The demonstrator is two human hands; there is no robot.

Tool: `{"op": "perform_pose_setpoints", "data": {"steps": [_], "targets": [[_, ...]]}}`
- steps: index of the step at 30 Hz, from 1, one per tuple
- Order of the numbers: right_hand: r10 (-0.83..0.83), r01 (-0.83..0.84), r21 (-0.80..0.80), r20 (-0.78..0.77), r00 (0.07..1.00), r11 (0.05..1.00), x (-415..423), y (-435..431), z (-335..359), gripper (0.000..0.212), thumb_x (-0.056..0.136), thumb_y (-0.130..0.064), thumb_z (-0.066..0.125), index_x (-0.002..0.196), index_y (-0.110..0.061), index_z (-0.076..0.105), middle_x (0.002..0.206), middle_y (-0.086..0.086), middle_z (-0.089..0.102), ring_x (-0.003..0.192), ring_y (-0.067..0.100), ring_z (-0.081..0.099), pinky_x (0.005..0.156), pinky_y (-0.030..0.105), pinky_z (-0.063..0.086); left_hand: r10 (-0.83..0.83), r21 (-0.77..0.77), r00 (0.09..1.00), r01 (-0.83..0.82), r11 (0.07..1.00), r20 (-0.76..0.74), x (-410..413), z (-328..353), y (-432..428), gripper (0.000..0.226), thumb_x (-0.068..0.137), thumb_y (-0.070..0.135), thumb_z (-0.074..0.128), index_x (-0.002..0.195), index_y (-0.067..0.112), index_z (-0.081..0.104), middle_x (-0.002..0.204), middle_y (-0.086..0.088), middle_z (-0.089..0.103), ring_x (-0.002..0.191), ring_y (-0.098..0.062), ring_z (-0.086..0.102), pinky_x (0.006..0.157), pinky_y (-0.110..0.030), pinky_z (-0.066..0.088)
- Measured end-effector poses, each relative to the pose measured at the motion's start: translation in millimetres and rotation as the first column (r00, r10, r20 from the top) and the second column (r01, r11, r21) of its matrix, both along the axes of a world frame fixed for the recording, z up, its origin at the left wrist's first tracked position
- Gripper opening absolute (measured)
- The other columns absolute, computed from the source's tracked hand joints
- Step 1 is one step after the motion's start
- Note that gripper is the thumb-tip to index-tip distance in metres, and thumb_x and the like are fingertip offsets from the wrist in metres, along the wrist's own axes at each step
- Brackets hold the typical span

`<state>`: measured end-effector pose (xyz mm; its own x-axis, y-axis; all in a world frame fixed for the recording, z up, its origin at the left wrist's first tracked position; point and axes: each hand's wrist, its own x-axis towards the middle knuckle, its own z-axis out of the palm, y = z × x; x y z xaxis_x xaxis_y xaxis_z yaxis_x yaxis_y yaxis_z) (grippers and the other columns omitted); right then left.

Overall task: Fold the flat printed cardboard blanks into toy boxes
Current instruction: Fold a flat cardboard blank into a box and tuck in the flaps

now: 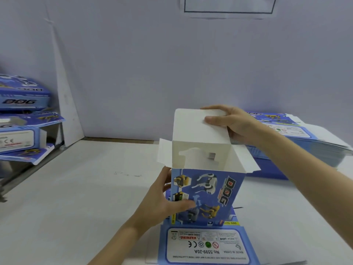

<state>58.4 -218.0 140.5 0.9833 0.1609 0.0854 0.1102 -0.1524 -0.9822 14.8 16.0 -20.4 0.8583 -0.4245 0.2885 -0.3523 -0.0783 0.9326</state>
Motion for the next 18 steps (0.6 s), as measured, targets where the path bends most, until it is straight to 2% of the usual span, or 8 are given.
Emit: {"op": "perform_pose_setpoints", "data": {"steps": [2,4,6,9,11,14,16,18], "targets": [[-0.011,0.023,-0.070,0.157,0.987,0.997,0,0,1,0.029,0.071,-0.020,0.079,0.097,-0.032,0.075,0.094,-0.001,0.076,0.081,0.013,0.071,0.069,0.027,0.058,-0.007,-0.012,1.000,0.007,1.000,-0.006,-1,1,0,0.065,0.063,0.046,0.084,0.117,0.052,0.050,0.115,0.021,0.066,0.108,-0.003,0.062,0.077,-0.016,0.053],[-0.064,0.125,-0.166,0.329,0.942,0.978,-4,7,0,0.024,0.081,-0.008,0.073,0.091,-0.031,0.075,0.090,-0.007,0.075,0.085,0.006,0.069,0.085,0.023,0.055,-0.014,-0.023,1.000,0.014,1.000,-0.013,-1,1,-1,0.068,0.064,0.045,0.083,0.122,0.044,0.048,0.114,0.022,0.066,0.109,-0.003,0.062,0.076,-0.015,0.053],[-0.081,0.171,-0.189,0.410,0.908,0.967,-8,13,2,0.024,0.085,-0.004,0.069,0.083,-0.027,0.075,0.089,-0.005,0.074,0.085,0.005,0.067,0.090,0.023,0.052,-0.023,-0.038,0.999,0.022,0.999,-0.025,-1,0,-2,0.067,0.065,0.042,0.083,0.122,0.043,0.048,0.115,0.022,0.065,0.109,-0.003,0.062,0.074,-0.017,0.054],[-0.043,0.076,-0.103,0.292,0.956,0.992,-14,20,14,0.012,0.082,-0.022,0.073,0.071,-0.027,0.075,0.082,0.001,0.072,0.065,0.009,0.063,0.058,0.020,0.052,-0.030,-0.059,0.999,0.028,0.998,-0.033,-1,0,-2,0.067,0.068,0.035,0.083,0.123,0.042,0.047,0.116,0.021,0.065,0.110,-0.004,0.061,0.074,-0.017,0.054],[-0.041,0.037,0.023,0.154,0.987,0.999,-15,23,18,0.017,0.069,-0.039,0.074,0.070,-0.022,0.075,0.076,0.000,0.072,0.062,0.014,0.065,0.053,0.023,0.054,-0.038,-0.073,0.999,0.036,0.997,-0.029,-1,1,-2,0.067,0.067,0.036,0.084,0.123,0.043,0.048,0.116,0.019,0.065,0.110,-0.004,0.062,0.075,-0.017,0.054],[-0.033,0.018,0.126,0.120,0.992,0.992,-12,24,17,0.013,0.080,-0.011,0.071,0.091,-0.017,0.071,0.080,-0.001,0.075,0.070,0.015,0.069,0.061,0.023,0.058,-0.034,-0.069,0.999,0.033,0.997,-0.017,-2,2,-2,0.068,0.064,0.043,0.084,0.119,0.055,0.047,0.117,0.019,0.064,0.110,-0.004,0.062,0.078,-0.018,0.054],[-0.050,0.045,0.033,0.176,0.983,0.998,-10,25,11,0.037,0.084,0.011,0.060,0.110,-0.014,0.066,0.076,-0.003,0.075,0.072,0.007,0.070,0.068,0.019,0.057,-0.034,-0.048,0.999,0.033,0.998,-0.026,-2,-2,-1,0.071,0.064,0.044,0.085,0.121,0.055,0.045,0.117,0.019,0.065,0.108,-0.003,0.063,0.078,-0.017,0.054],[-0.101,0.126,-0.102,0.223,0.970,0.987,-10,31,1,0.045,0.082,0.020,0.054,0.118,-0.006,0.062,0.065,-0.004,0.072,0.066,0.003,0.067,0.071,0.016,0.054,-0.082,-0.021,0.994,0.080,0.997,-0.069,-3,-8,1,0.077,0.068,0.036,0.086,0.131,0.039,0.042,0.116,0.019,0.067,0.103,-0.004,0.066,0.075,-0.015,0.054]]}}
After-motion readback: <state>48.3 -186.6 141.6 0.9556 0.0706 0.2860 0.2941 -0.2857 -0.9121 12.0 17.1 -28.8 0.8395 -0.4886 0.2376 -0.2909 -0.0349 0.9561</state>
